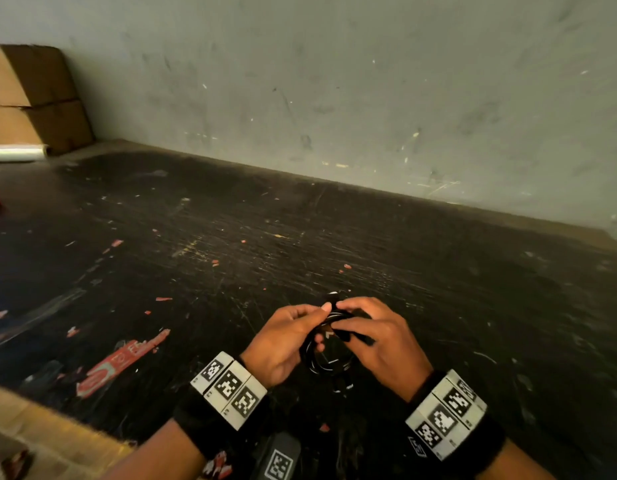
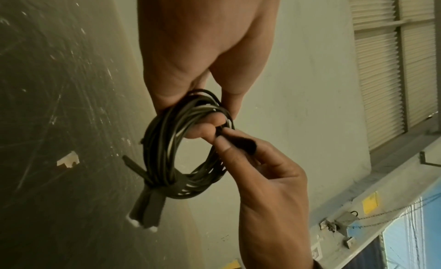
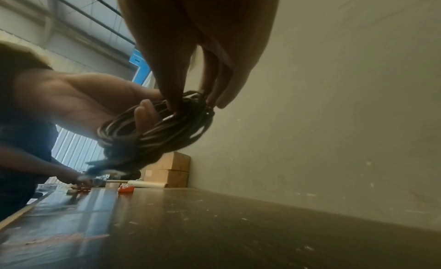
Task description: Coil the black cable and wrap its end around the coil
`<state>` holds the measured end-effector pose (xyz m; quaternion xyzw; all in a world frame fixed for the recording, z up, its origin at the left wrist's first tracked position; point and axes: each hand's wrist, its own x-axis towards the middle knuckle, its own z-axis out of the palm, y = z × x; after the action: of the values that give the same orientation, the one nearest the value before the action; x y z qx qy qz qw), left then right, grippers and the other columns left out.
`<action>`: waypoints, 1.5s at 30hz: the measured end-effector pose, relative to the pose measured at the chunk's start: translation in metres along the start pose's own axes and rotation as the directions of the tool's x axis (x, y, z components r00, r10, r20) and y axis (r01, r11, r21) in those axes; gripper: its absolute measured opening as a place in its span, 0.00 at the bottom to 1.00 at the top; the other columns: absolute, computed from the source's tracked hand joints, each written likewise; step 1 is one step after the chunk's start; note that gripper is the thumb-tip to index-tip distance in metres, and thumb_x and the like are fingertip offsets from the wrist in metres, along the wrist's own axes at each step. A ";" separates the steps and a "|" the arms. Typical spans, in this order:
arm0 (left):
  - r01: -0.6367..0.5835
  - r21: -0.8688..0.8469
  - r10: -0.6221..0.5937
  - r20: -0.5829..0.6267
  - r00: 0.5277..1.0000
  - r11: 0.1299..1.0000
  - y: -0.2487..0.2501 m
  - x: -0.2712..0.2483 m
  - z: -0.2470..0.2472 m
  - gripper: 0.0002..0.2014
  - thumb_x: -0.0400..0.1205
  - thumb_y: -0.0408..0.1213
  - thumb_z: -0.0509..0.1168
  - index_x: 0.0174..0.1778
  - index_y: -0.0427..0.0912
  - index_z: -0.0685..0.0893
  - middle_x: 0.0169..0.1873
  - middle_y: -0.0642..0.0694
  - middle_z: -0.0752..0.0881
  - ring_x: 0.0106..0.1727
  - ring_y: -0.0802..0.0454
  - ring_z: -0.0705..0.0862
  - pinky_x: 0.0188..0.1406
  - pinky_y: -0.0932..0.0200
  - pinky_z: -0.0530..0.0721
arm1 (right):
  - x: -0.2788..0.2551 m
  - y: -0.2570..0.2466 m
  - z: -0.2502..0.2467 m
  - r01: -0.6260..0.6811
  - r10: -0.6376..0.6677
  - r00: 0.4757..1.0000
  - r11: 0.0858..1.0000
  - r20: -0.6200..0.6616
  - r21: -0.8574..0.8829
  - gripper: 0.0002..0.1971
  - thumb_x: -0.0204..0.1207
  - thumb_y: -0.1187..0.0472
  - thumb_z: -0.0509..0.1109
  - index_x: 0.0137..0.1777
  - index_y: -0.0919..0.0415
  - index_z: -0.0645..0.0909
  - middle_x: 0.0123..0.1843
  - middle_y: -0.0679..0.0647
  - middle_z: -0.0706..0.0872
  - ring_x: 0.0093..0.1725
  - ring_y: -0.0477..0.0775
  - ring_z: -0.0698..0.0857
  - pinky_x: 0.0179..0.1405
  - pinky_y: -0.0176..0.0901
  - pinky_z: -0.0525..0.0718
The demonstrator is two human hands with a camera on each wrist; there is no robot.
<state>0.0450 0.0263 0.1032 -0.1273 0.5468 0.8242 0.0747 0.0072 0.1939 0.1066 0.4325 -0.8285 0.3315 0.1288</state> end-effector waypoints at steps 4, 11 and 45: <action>0.024 0.003 -0.024 0.051 0.998 1.000 -0.002 0.003 0.003 0.11 0.79 0.41 0.67 0.45 0.36 0.88 0.24 0.50 0.83 0.24 0.60 0.76 0.28 0.66 0.77 | -0.003 0.004 -0.007 0.035 -0.031 0.999 0.993 0.040 -0.109 0.11 0.70 0.63 0.73 0.52 0.53 0.87 0.59 0.54 0.87 0.59 0.52 0.82 0.56 0.51 0.82; -0.052 0.055 0.051 0.021 0.998 0.997 -0.002 0.011 0.007 0.06 0.77 0.37 0.69 0.35 0.41 0.88 0.23 0.50 0.83 0.24 0.60 0.79 0.26 0.66 0.78 | -0.004 0.006 -0.020 0.032 -0.031 0.999 0.997 0.023 -0.064 0.11 0.72 0.53 0.67 0.51 0.50 0.87 0.58 0.50 0.87 0.59 0.46 0.81 0.56 0.44 0.78; 0.168 0.243 -0.104 -0.256 0.961 0.955 -0.099 0.057 -0.052 0.14 0.75 0.16 0.66 0.55 0.29 0.80 0.51 0.24 0.79 0.37 0.39 0.86 0.28 0.63 0.88 | -0.051 0.085 0.062 -0.771 0.878 0.379 0.124 0.293 0.624 0.08 0.72 0.76 0.69 0.48 0.66 0.79 0.37 0.59 0.84 0.32 0.53 0.84 0.21 0.34 0.85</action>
<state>0.0231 0.0162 -0.0203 -0.2527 0.6460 0.7157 0.0808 -0.0262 0.2200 -0.0027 -0.1125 -0.7270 0.6519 -0.1839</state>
